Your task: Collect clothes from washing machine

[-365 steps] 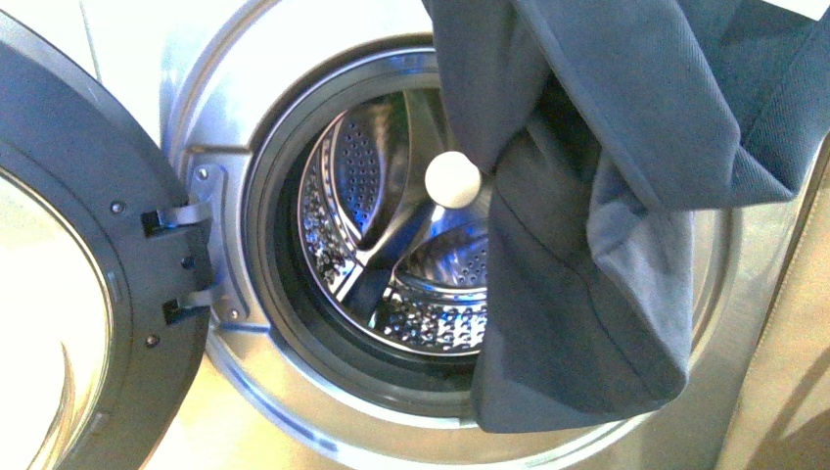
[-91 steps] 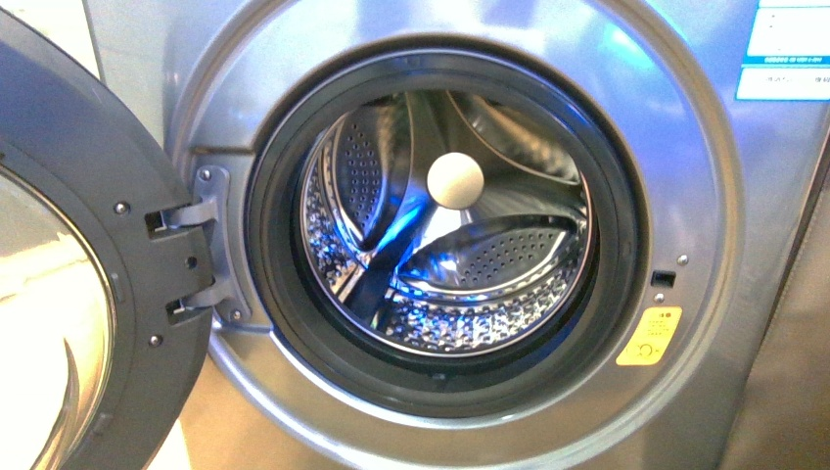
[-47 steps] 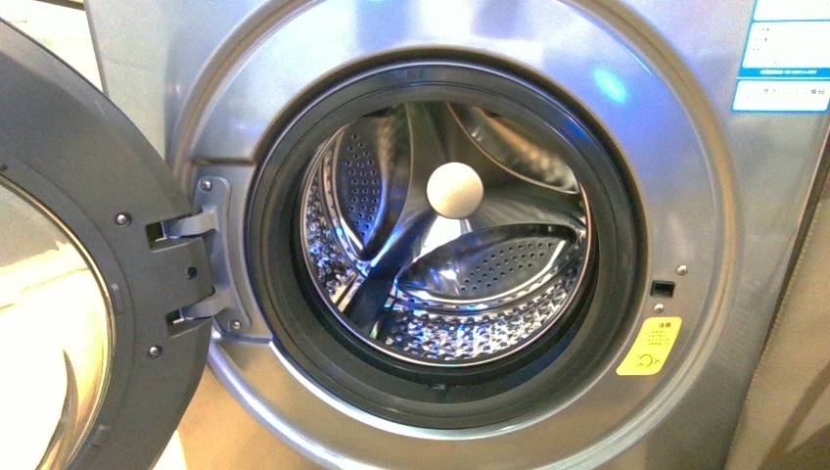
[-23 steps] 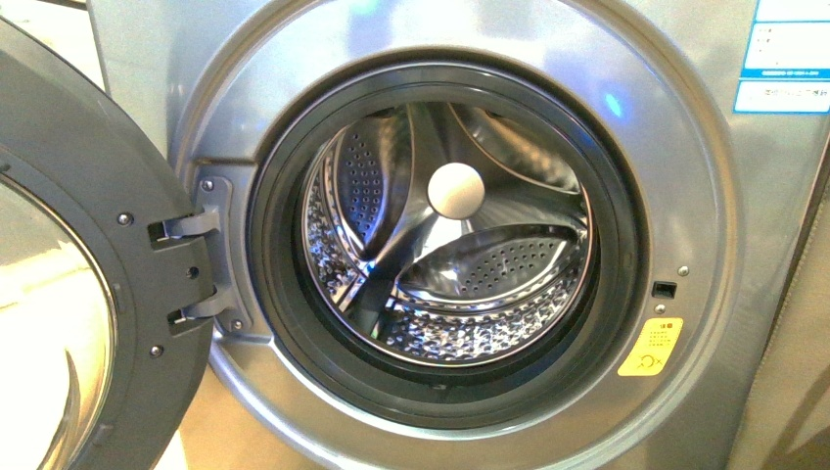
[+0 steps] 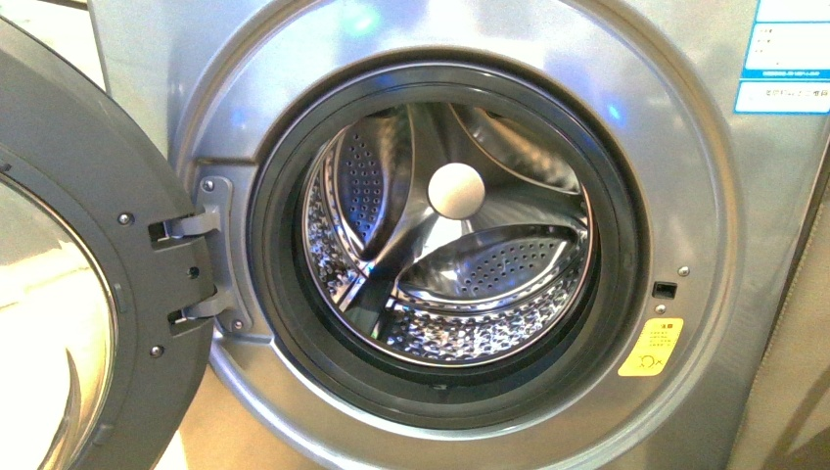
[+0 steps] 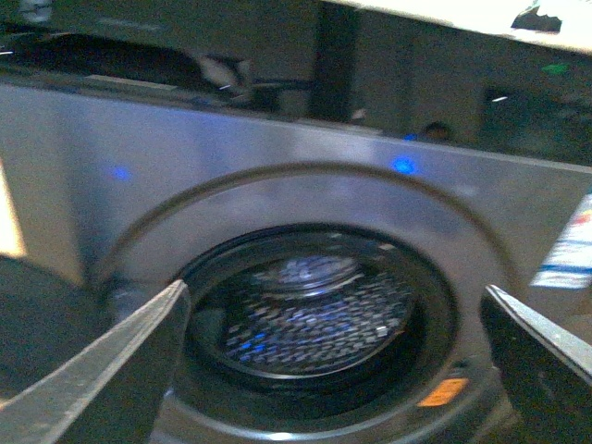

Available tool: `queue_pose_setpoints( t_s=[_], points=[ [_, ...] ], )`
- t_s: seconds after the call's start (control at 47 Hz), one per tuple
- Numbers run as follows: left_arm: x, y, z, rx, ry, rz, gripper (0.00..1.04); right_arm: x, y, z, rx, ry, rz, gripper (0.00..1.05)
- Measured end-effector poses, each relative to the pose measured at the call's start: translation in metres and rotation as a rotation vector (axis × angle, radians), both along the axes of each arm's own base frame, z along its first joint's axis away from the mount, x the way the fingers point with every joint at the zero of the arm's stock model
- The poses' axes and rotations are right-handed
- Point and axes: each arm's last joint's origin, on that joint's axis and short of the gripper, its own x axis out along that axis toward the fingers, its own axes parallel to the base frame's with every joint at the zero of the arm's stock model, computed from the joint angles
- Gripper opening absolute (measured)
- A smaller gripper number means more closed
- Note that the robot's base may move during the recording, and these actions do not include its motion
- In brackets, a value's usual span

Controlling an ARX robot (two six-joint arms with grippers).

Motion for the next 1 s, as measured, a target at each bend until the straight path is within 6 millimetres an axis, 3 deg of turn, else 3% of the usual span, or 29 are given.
queue_pose_setpoints(
  t_s=[0.256,0.383,0.49,0.724,1.001],
  points=[
    [-0.015,0.044,-0.079,0.099,0.044,0.078,0.50,-0.004,0.000,-0.008,0.000,-0.007,0.000,0.02],
    [-0.022,0.065,-0.126,0.118,0.061,0.073,0.19,-0.009,0.000,-0.010,0.000,0.007,0.000,0.02],
    [-0.026,0.074,-0.146,0.117,0.059,0.083,0.03,-0.016,0.000,-0.012,0.000,0.011,0.000,0.02],
    [-0.034,0.089,-0.181,0.118,0.064,0.083,0.04,-0.017,0.000,-0.011,0.000,-0.002,0.001,0.02],
    [-0.040,0.101,-0.203,0.118,0.056,0.059,0.04,-0.017,0.000,-0.011,0.000,-0.002,0.000,0.02]
  ],
)
